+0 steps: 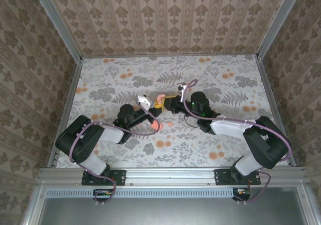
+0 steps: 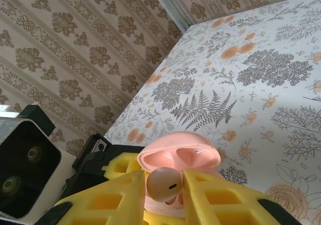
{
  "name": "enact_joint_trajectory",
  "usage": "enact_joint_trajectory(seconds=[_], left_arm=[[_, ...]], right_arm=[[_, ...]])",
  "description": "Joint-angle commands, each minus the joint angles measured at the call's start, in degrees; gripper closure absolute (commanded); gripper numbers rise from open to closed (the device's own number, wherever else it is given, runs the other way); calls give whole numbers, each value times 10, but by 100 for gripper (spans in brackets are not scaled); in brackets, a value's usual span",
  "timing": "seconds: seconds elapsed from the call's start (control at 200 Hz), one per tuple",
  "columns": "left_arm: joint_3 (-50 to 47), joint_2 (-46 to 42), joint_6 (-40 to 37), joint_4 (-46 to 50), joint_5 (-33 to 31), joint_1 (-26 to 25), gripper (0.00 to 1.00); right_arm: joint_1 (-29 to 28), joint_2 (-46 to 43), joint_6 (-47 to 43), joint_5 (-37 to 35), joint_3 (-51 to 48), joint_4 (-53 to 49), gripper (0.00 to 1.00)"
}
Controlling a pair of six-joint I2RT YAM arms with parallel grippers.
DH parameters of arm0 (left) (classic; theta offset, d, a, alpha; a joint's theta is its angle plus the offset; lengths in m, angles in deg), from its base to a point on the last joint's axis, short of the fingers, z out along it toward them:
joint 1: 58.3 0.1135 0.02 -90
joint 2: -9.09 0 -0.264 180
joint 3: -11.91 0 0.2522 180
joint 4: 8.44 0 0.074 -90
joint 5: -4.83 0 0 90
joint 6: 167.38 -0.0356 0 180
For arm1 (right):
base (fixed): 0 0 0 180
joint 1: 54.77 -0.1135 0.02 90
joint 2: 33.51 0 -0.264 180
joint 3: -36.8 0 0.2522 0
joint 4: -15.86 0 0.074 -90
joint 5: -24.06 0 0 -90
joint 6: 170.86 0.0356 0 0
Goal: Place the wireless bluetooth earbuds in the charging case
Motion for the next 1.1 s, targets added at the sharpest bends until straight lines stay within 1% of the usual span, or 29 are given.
enact_joint_trajectory(seconds=[0.0,0.265,0.85,1.095], left_arm=[[15,-23,8,-33,7,-6,91],[15,-27,8,-33,7,-6,90],[13,-31,5,-30,9,-6,90],[13,-34,6,-30,18,-5,90]], right_arm=[[-4,6,-9,-8,9,-27,72],[-3,3,-11,-12,9,-31,66],[-4,-5,-22,-23,14,-55,59],[-4,-7,-23,-22,16,-57,58]])
